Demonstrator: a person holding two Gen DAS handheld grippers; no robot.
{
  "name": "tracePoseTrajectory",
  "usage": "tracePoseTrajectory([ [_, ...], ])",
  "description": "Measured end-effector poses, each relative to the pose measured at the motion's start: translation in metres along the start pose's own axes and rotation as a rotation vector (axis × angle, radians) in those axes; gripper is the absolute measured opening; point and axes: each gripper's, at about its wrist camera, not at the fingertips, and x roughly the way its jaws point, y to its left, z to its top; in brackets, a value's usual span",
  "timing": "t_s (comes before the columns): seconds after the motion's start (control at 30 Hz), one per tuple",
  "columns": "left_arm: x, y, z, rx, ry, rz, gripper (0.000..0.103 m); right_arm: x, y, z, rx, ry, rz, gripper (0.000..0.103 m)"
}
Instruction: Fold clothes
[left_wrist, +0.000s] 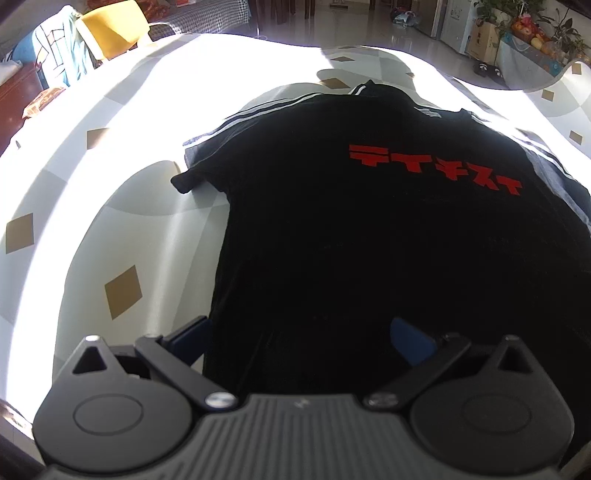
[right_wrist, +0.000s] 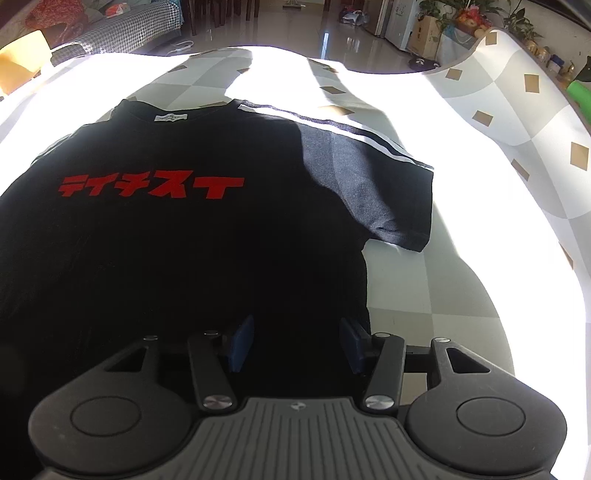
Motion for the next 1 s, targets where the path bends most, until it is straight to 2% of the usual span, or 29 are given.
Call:
tracePoseTrajectory([
  [0.23, -0.021, -0.025, -0.024, 0.098, 0.032, -0.092, 0.103, -0.022, 0.014, -0.021, -0.023, 0.025, 0.104, 0.048],
  [0.33, -0.027, -0.032, -0.032, 0.134, 0.047, -0.103, 0.103, -0.024, 0.018, -0.029, -0.020, 0.045, 0.122, 0.048],
  [0.53, -0.030, -0.042, -0.053, 0.192, 0.104, -0.099, 0.103, -0.023, 0.016, -0.039, -0.010, 0.070, 0.103, 0.049],
  [0.63, -0.022, -0.048, -0.059, 0.236, 0.146, -0.067, 0.103, -0.022, 0.017, -0.041, -0.029, 0.058, 0.083, 0.049],
  [0.8, -0.023, -0.054, -0.067, 0.297, 0.149, -0.017, 0.103, -0.017, 0.012, -0.038, 0.001, 0.066, 0.050, 0.051],
  [1.0, -0.026, -0.050, -0.070, 0.288, 0.160, -0.001, 0.103, -0.011, 0.011, -0.034, 0.004, 0.069, 0.035, 0.051],
])
